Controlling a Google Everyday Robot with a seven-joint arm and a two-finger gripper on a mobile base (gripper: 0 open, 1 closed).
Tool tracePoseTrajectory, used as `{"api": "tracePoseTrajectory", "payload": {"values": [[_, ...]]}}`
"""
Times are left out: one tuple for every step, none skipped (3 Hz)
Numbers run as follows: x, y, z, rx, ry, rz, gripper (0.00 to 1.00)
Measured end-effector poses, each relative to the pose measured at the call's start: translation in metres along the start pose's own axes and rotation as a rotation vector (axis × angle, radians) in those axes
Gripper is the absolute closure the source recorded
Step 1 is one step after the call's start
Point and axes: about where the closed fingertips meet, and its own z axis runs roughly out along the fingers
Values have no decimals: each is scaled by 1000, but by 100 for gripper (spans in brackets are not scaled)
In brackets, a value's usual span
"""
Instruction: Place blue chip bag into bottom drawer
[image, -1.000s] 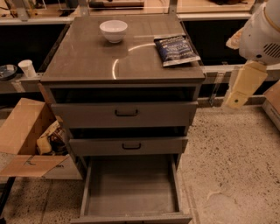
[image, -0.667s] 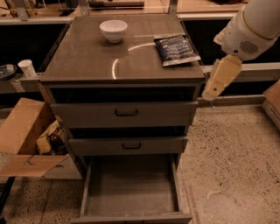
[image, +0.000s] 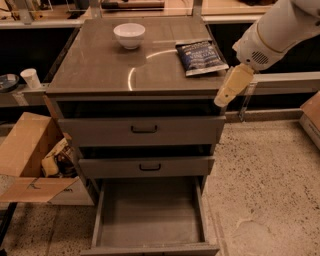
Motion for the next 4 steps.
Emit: {"api": "tracePoseTrajectory", "payload": {"values": [[-3,-10,7,12,-18,14,0],[-16,-40,27,28,-72,39,0],[-26,-76,49,25,-144,85,0],[-37,-112,85,12,-183,156,0]]}}
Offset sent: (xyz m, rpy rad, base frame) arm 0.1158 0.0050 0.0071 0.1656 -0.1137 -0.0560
